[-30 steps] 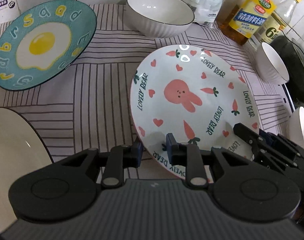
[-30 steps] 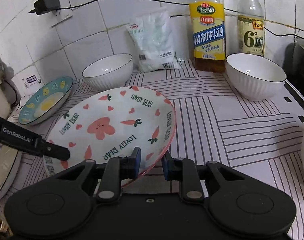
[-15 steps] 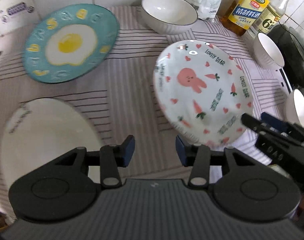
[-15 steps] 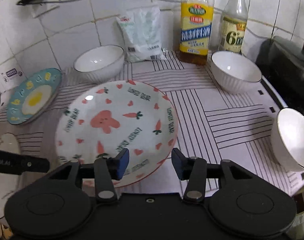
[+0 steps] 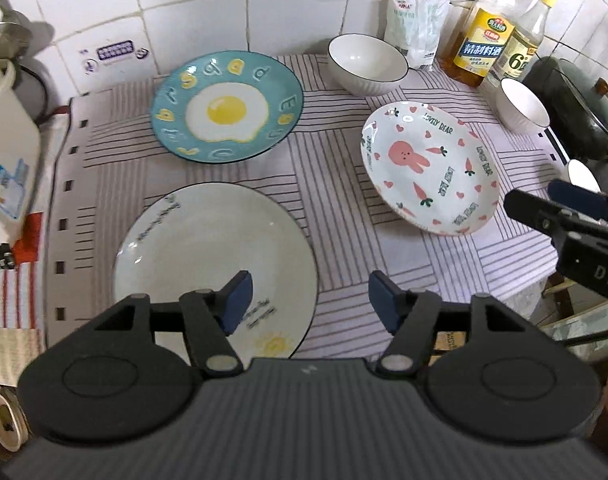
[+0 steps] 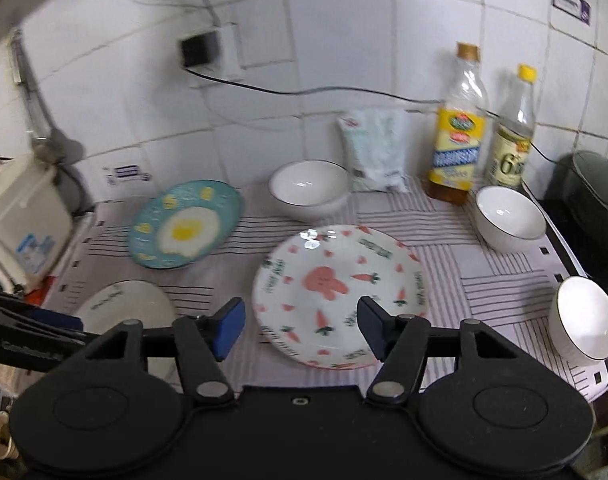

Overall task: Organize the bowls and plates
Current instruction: 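Lower the bunny plate onto the cloth beside the bowls and open both tools, then move both tools to the white Morning Honey plate and grip its rim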

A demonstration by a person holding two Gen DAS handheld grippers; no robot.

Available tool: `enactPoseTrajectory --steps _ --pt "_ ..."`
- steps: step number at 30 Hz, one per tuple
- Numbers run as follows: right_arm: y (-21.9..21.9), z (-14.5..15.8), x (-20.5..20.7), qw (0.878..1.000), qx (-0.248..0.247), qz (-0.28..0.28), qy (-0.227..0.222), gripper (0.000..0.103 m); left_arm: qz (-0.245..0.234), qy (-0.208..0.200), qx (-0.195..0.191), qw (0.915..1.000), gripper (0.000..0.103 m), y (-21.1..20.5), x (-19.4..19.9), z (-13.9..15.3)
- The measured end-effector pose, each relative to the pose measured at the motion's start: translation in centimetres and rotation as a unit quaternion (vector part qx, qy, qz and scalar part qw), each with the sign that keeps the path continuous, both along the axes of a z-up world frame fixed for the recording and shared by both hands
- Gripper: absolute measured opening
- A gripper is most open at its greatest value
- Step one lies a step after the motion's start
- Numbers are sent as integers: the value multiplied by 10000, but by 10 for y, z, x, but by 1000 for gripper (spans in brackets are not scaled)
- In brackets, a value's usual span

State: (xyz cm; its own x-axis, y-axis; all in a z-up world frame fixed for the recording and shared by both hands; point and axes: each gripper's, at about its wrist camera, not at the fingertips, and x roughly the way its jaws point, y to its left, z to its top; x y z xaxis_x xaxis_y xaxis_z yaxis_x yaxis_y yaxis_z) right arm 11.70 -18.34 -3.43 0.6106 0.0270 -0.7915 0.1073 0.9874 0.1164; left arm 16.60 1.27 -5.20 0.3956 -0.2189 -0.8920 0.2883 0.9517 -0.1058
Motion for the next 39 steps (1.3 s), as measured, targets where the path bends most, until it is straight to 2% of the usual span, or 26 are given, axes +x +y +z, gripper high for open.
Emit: enactPoseTrajectory --steps 9,14,18,29,32,35,39 --pt "39 27 -26 9981 123 543 -260 80 97 -167 138 9997 75 31 -32 6" --pt "52 28 -34 9962 207 771 -338 80 176 -184 214 9994 84 45 -46 -1" --pt "67 24 -40 9938 222 1015 -391 80 223 -126 244 9994 85 54 -53 -12" --pt "95 -5 -38 9891 272 1300 -643 81 329 -152 411 9985 85 79 -49 -46" --pt "101 -17 -38 9882 165 1310 -774 81 352 -317 451 9979 85 90 -48 -54" --pt "107 -33 -34 9889 82 1328 -657 81 350 -611 532 9961 85 102 -45 -58" --pt "112 -54 -26 9895 192 1350 -475 80 403 -674 469 9958 85 119 -32 -69"
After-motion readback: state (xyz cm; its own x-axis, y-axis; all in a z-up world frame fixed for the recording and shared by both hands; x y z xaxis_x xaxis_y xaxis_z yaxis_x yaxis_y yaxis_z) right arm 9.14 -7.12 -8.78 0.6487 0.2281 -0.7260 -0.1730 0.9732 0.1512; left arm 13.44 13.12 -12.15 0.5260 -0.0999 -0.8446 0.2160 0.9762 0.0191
